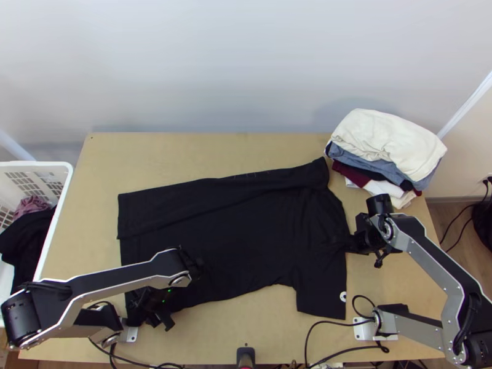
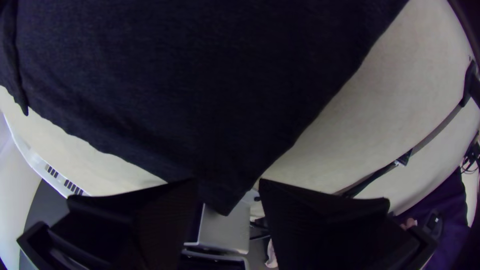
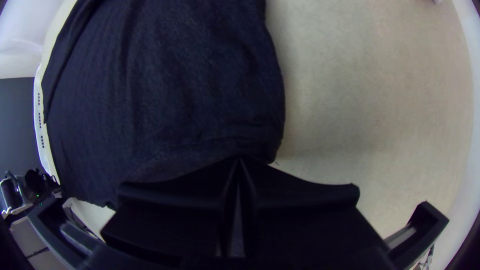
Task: Fold the t-shirt
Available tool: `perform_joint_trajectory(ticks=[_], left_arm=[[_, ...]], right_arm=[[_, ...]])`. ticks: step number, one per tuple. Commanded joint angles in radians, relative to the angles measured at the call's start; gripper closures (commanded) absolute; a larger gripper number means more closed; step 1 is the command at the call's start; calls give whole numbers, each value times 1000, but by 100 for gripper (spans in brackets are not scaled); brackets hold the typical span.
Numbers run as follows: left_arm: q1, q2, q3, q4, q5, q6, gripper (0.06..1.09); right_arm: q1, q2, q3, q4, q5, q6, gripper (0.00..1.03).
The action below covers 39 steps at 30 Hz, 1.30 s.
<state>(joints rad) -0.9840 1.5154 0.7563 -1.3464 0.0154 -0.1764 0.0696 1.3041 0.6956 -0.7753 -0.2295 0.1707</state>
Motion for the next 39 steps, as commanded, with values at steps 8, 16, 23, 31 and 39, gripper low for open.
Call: perform_joint_trajectory(ticks=[8,16,23,31,39], left_arm=[[-70,101,-23,-8,8,-17,48],[-76,109,-25,0,6,-34,86],[-76,92,-25,23,-3,-52,104],[-61,34,-5,-16,-65,-37,104],[127,-119,48,-96,-129,17,104]], right_arm=[[-40,-3,21,-12,-8,-23,100],[-42,-5,15,-16,-8,-28,100],[-42,-25,21,-19,-13,-27,100],[-74,-54,44,-25,-13,-65,100],[-129,-60,107,-68,-13,-117,100]])
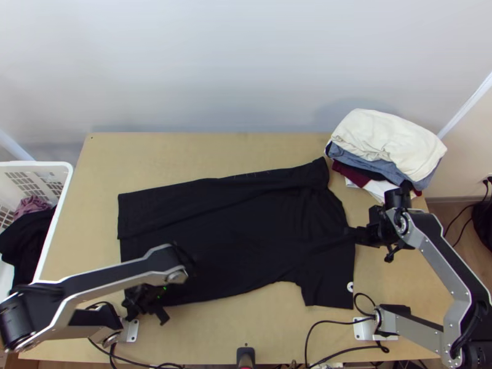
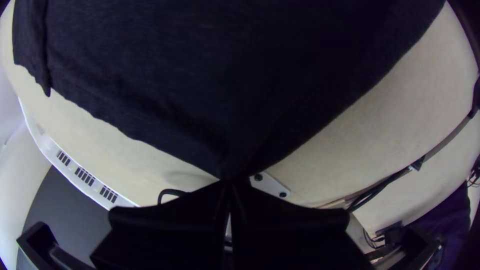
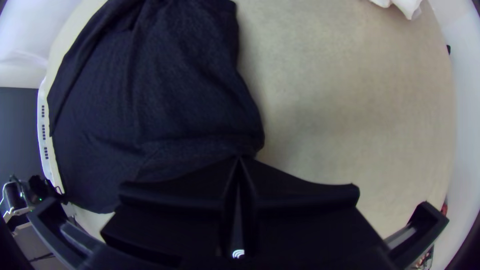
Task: Fold the t-shirt
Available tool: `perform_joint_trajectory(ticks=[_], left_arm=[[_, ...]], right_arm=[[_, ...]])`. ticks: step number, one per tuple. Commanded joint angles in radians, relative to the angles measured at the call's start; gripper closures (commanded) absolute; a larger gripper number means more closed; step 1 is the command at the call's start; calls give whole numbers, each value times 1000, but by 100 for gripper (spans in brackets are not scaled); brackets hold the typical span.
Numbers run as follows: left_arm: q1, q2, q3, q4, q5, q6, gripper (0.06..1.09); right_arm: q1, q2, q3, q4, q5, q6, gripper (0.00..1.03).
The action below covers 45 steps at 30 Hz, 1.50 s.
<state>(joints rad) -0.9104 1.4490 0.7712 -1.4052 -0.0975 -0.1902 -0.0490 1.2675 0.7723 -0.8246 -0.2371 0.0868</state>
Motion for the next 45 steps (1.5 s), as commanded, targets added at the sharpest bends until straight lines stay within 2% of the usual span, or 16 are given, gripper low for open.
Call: perform_joint_trajectory(ticks=[1,9,14,21,27,32,40,45], left_arm=[[76,-67,45,-37,-34,35,104],[199,-187,74,-72,-61,87,104],[234,-205,96,-61,-62,81,104],[320,-223,112,-23,-88,94,104],[482,-231,123,48,-94,218,104],[584,-191,177,95,-93,265,104],[676,-104,301,157,2,268,104],[748,-50,335,218,21,296,104]], right_arm=[[-11,-25,35,-24,-5,-33,100],[-25,-43,55,-34,-8,-64,100],[43,-99,99,-50,-47,-59,100],[101,-129,176,-54,-47,-45,100],[127,-106,225,-53,-47,-42,100],[147,-76,266,-45,-47,-28,100],[181,43,358,24,-47,16,100],[182,150,443,85,-14,51,100]])
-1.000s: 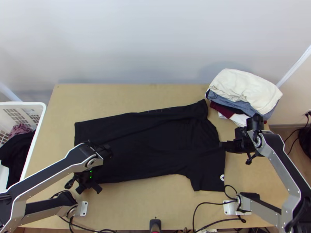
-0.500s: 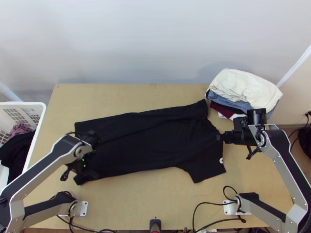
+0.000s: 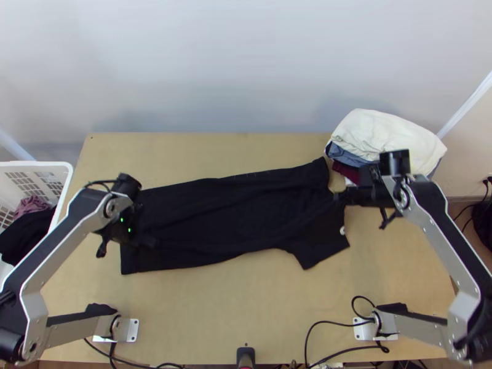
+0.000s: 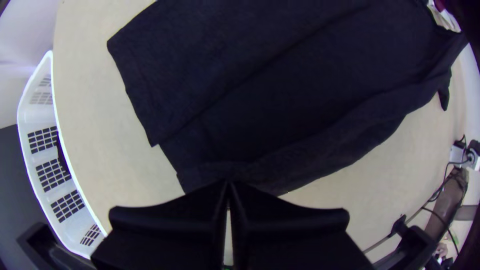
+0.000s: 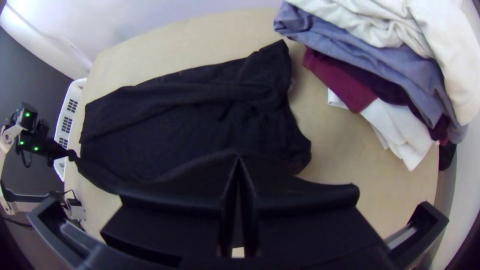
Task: Fold the t-shirt
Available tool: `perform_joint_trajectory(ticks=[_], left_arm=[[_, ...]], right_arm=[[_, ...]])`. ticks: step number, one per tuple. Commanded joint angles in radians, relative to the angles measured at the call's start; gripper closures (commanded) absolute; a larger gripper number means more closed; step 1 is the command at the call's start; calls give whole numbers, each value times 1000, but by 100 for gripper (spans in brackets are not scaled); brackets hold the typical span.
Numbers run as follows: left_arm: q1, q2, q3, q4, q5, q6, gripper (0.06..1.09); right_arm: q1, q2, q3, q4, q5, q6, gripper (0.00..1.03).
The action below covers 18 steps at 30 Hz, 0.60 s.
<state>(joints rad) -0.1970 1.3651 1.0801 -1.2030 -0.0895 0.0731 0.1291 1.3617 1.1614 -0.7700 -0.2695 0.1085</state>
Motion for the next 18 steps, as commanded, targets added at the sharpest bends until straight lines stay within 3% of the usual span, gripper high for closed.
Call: perform_joint_trajectory(ticks=[1,18], left_arm=[[47,43,30,22,16,44,104],[245,229,184,117,86,86,104]], right_arm=[[4,76,70,41,24,30,100],[60,359,374,92,151,37,100]])
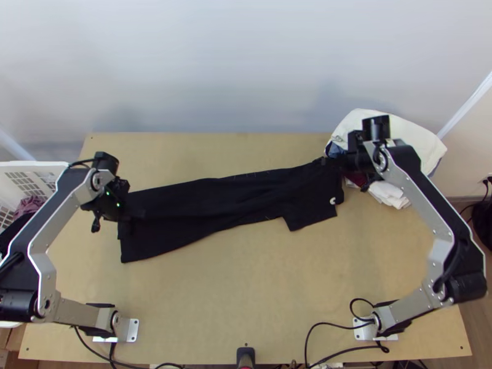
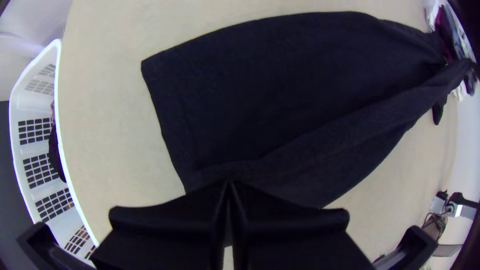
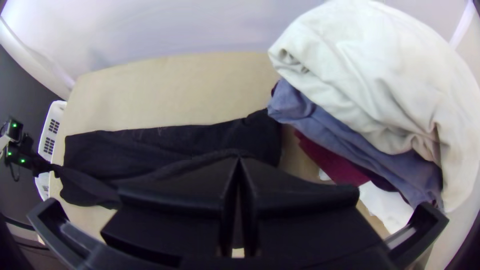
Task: Fold the t-shirt
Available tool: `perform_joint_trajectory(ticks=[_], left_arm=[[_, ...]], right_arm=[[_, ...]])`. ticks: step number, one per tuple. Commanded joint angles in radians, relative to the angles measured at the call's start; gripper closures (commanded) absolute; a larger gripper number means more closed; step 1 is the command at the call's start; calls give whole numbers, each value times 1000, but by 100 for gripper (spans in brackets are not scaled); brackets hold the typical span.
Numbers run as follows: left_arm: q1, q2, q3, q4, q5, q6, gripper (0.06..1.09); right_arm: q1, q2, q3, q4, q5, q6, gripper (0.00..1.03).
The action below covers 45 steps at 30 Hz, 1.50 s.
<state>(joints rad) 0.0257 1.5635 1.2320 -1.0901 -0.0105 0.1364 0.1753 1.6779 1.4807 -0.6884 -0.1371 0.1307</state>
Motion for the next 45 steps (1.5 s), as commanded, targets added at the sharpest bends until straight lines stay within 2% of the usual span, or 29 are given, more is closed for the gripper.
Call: perform_joint_trajectory(ticks=[1,12,23,24,25,26,27,28,29,31,35,37,38,42,45], left_arm=[[28,40,43,10,9,23,104],[91,159,207,45,10,9,104],[89,231,254,65,15,15,104],[89,234,254,67,17,14,104],[89,234,254,67,15,9,104],[89,233,251,67,15,-3,93],[89,224,242,67,15,-6,59],[88,216,236,67,18,-9,15],[88,207,227,68,32,-9,10],[92,178,210,122,49,-20,10],[157,124,198,137,270,-50,10],[184,101,195,137,330,-72,10],[203,86,188,133,362,-73,10],[284,26,107,93,583,-52,11],[339,6,60,88,639,-54,11]], right_arm=[[20,55,69,10,24,15,100],[62,125,138,13,70,15,100],[84,135,135,41,152,14,100],[87,135,135,50,175,15,100],[89,134,133,64,188,15,93],[90,132,135,70,203,15,72],[93,123,132,81,223,15,42],[98,114,127,92,252,15,13],[104,101,125,105,275,14,3],[115,55,110,150,281,15,3],[142,-33,104,187,287,15,3],[158,-83,102,193,287,15,3],[164,-110,102,194,286,18,3],[184,-204,96,173,284,24,3],[197,-241,102,128,260,40,3]])
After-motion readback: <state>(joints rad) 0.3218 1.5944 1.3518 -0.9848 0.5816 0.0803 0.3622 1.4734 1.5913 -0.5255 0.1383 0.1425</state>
